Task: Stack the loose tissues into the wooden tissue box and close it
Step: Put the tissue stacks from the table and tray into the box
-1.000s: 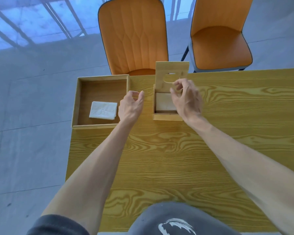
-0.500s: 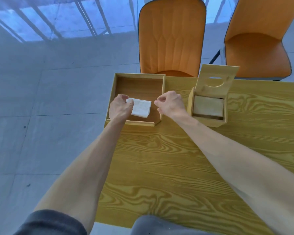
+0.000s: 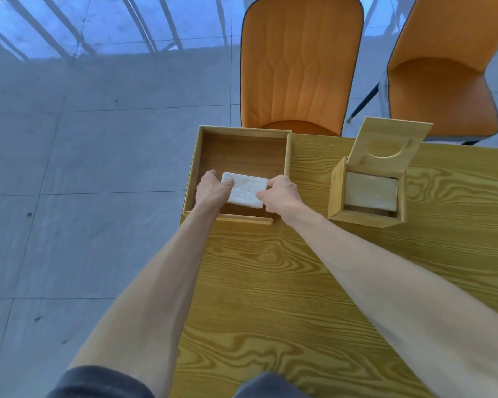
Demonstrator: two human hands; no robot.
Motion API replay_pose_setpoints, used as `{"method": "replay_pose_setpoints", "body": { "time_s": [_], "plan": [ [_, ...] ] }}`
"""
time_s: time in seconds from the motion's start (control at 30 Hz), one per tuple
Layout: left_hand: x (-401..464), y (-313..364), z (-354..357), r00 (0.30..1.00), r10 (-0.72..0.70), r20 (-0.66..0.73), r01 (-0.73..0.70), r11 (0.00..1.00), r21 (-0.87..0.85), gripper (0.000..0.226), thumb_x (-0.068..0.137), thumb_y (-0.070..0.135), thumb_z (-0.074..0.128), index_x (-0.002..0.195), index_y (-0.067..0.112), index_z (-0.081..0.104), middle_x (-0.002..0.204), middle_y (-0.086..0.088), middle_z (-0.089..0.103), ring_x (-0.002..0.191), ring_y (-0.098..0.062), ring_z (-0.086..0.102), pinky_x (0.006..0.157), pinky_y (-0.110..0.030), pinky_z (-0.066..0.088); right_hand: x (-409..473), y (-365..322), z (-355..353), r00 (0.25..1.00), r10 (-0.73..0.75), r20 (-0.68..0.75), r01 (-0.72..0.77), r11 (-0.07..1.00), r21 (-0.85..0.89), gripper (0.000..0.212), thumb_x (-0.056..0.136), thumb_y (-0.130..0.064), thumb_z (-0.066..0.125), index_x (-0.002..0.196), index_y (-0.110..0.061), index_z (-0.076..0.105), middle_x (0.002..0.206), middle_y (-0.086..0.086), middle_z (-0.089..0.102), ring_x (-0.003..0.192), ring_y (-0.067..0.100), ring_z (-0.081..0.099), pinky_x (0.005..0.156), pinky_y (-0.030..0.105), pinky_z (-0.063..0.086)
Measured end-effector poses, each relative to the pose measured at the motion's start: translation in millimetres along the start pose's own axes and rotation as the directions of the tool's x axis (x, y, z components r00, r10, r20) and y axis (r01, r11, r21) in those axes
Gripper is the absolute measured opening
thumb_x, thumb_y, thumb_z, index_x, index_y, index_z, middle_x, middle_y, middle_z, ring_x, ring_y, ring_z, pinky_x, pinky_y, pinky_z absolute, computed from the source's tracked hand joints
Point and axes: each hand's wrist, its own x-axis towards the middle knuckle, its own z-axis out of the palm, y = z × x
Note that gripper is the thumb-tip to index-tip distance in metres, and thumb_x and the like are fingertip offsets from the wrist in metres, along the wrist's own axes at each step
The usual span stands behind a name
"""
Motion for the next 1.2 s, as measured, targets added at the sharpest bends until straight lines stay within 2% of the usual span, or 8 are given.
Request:
{"method": "replay_pose_setpoints", "body": {
  "time_s": [0.17,0.27,0.4,0.6,0.77,0.87,1.0,1.2],
  "plan": [
    [12,-4,-5,0.993,-0.094,0.070,0.100,0.990,-0.096,0.068,0.094,0.018,0.067,0.152,0.008,0.033,0.153,-0.013,0.043,0.138,-0.030,0.046,0.111,-0.041,0.038,3,2,2,0.998,0.059,-0.009,-0.058,0.997,0.060,0.041,0.090,-0.010,0.062,0.129,-0.002,0.053,0.117,0.014,0.062,0.098,0.031,0.068,0.087,0.043,0.058],
    [17,-11,-9,0.983,-0.122,0.138,0.138,0.984,-0.113,0.058,0.087,0.010,0.073,0.141,0.006,0.051,0.136,-0.013,0.061,0.121,-0.029,0.061,0.105,-0.041,0.048,6,4,5,1.000,0.008,-0.017,-0.008,1.000,0.014,0.040,0.089,-0.008,0.061,0.128,-0.002,0.053,0.116,0.013,0.065,0.098,0.031,0.067,0.086,0.044,0.058],
    [12,-17,-14,0.986,-0.050,0.159,0.062,0.995,-0.075,0.042,0.087,0.005,0.072,0.128,0.004,0.061,0.116,-0.009,0.064,0.111,-0.025,0.061,0.095,-0.034,0.049,5,7,5,0.997,-0.080,-0.008,0.079,0.990,-0.117,0.036,0.089,-0.012,0.063,0.124,-0.008,0.058,0.110,0.009,0.066,0.099,0.027,0.065,0.086,0.042,0.057],
    [0,-29,-27,0.931,0.228,0.285,-0.203,0.972,-0.115,0.023,0.088,0.010,0.073,0.109,0.015,0.067,0.107,-0.002,0.070,0.095,-0.017,0.064,0.078,-0.028,0.049,-4,7,-1,0.942,-0.333,0.050,0.336,0.921,-0.196,0.081,0.082,-0.010,0.070,0.151,-0.022,0.029,0.135,0.007,0.058,0.114,0.028,0.061,0.090,0.041,0.053],
    [-7,-38,-28,0.885,0.386,0.261,-0.370,0.922,-0.111,0.022,0.086,0.011,0.074,0.098,0.027,0.065,0.103,0.004,0.073,0.093,-0.016,0.065,0.082,-0.032,0.051,-8,17,-6,0.858,-0.508,0.071,0.503,0.805,-0.314,0.041,0.086,-0.009,0.066,0.126,-0.020,0.064,0.116,0.006,0.071,0.101,0.025,0.068,0.087,0.038,0.055],
    [-8,-41,-27,0.857,0.465,0.220,-0.458,0.885,-0.088,0.030,0.084,0.010,0.075,0.099,0.032,0.062,0.102,0.007,0.072,0.099,-0.015,0.067,0.085,-0.033,0.053,-13,22,-4,0.803,-0.596,0.024,0.566,0.747,-0.349,0.036,0.087,-0.008,0.066,0.122,-0.018,0.065,0.114,0.006,0.072,0.101,0.024,0.067,0.085,0.038,0.054],
    [-10,-46,-25,0.851,0.457,0.258,-0.485,0.873,0.052,0.044,0.079,0.009,0.076,0.112,0.035,0.063,0.111,0.005,0.068,0.098,-0.017,0.064,0.080,-0.028,0.053,-14,29,-2,0.802,-0.598,0.017,0.543,0.716,-0.438,0.038,0.087,-0.014,0.068,0.125,-0.020,0.063,0.113,0.005,0.070,0.100,0.024,0.066,0.084,0.035,0.051],
    [-12,-51,-22,0.874,0.462,0.152,-0.479,0.871,0.103,0.025,0.082,0.016,0.075,0.094,0.037,0.072,0.102,0.005,0.071,0.098,-0.020,0.065,0.082,-0.038,0.052,-17,31,-6,0.786,-0.615,-0.064,0.533,0.727,-0.432,0.023,0.090,-0.012,0.065,0.110,-0.019,0.070,0.103,0.002,0.073,0.091,0.022,0.067,0.078,0.032,0.049]
  ]
}}
